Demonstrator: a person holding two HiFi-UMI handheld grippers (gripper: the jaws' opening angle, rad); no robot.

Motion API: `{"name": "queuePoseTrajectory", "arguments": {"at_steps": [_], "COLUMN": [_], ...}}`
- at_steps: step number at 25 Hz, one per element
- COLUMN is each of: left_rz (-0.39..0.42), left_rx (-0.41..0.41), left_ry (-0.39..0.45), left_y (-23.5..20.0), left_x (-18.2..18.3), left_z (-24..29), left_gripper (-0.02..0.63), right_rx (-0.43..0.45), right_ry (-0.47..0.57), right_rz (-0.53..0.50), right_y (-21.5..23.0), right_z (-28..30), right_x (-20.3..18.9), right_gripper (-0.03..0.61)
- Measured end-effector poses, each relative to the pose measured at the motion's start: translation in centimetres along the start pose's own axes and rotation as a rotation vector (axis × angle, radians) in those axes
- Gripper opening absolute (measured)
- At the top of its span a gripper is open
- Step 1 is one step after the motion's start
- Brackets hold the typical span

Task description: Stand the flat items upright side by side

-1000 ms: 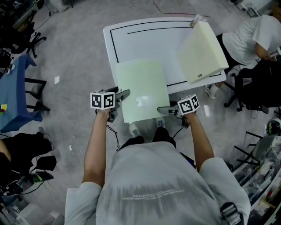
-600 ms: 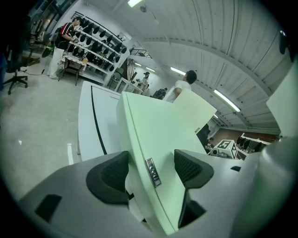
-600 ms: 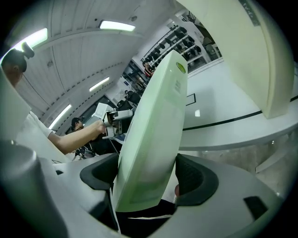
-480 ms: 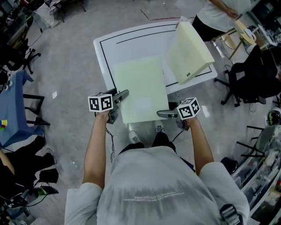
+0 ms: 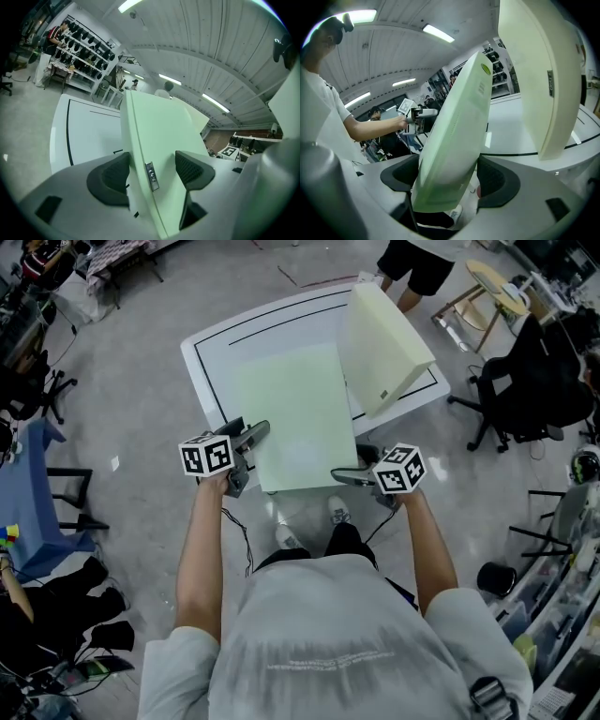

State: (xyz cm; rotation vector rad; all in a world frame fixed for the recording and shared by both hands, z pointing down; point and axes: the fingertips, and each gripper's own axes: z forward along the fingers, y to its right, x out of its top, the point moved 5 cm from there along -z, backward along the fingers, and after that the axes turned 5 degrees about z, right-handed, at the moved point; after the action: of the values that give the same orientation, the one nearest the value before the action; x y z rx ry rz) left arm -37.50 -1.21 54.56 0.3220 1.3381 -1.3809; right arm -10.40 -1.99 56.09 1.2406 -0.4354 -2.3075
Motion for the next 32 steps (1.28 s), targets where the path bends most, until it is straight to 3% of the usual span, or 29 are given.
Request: {"name": "queuePoseTrajectory", "arguments": {"at_steps": [5, 17, 25, 29, 32], "left_rz": [0.053, 0.264, 0.427, 0.548, 0.581], "left_rx": [-0.032, -0.083, -0.122, -0.155, -0.139], "left_ry": [0.047, 0.131, 0.114, 0.066, 0.039], "left_y": [0.8, 2.8, 4.0, 4.7, 4.5], "left_x": [2.4, 7.0, 7.3, 6.7, 6.6], "left_z": [1.5, 5.0, 6.2, 6.6, 6.7], "left_gripper": [0.322, 0.323, 0.324, 0.324, 0.324], "right_rx": [-0.082, -0.402, -0.557, -0.657, -0.712], "right_ry": [0.033, 0.068, 0.044, -0.007, -0.021], "right_rz": [-0.061, -0.251, -0.323, -0.376, -0.397], "right_y": [0.6, 3.9, 6.0, 7.2, 7.4], "right_z": [-0.5, 0.5, 1.0, 1.1, 1.7], "right_x": [0.4, 0.7, 1.1, 0.5, 0.3], "right_gripper": [0.4, 0.402, 0.403, 0.403, 0.402]}}
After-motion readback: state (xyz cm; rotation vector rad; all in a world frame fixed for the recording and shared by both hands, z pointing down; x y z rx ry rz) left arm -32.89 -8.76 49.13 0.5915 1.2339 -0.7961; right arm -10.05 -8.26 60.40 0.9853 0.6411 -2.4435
